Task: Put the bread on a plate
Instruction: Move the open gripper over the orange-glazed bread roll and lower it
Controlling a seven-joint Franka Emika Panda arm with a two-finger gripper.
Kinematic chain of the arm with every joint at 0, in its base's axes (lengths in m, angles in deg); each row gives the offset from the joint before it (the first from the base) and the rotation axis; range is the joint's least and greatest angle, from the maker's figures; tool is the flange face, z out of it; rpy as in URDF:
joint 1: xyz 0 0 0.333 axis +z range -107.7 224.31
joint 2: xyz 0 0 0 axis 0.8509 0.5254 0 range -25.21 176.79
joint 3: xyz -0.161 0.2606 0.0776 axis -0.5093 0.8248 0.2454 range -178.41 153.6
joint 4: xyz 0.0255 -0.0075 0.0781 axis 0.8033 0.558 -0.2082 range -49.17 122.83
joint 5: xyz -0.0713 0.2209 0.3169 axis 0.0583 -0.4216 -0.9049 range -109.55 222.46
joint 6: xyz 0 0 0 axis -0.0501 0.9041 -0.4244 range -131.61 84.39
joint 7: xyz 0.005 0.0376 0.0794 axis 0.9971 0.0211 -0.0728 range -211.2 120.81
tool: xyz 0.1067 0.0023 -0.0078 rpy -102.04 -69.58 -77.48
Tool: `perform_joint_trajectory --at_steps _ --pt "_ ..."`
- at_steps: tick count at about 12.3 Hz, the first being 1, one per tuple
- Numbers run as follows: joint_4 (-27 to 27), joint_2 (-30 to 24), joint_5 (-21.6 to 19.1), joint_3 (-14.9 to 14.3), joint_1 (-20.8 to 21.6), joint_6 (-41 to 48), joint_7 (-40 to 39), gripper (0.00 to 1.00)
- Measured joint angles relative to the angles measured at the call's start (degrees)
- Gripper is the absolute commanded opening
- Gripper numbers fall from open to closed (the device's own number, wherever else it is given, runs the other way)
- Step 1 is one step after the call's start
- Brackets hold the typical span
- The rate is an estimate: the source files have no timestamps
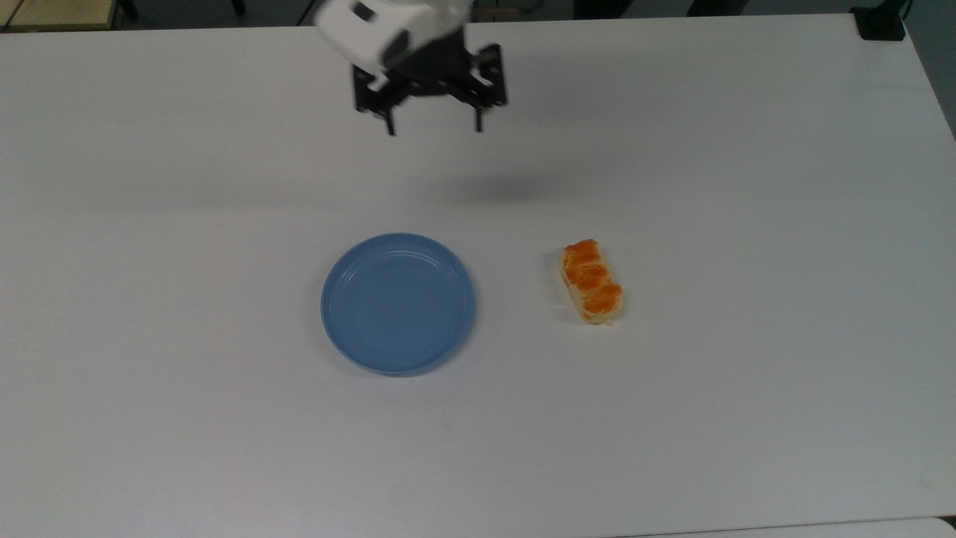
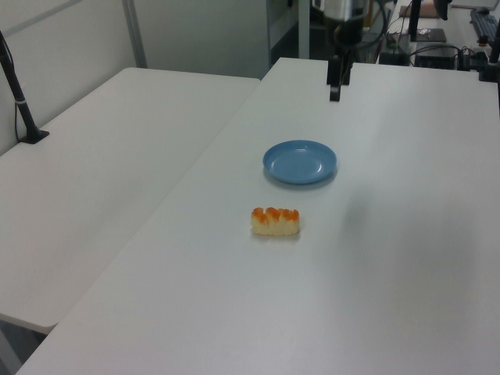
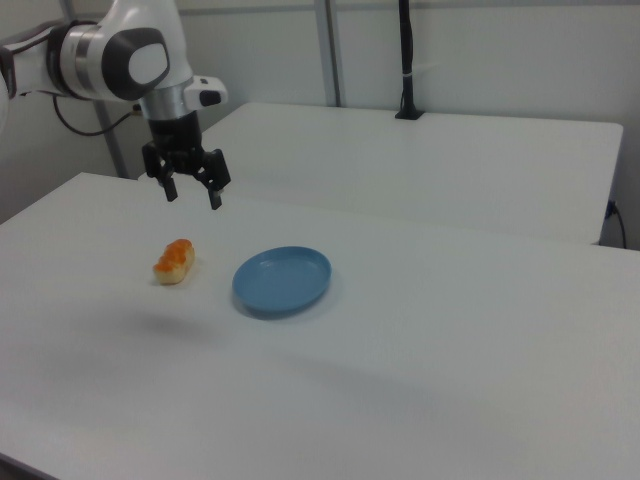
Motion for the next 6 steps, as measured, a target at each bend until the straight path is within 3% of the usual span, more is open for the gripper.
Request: perform_joint_trajectory --at_steps 6 --pt "0.03 9.40 -0.14 0.01 10.69 -9.97 0.18 1.00"
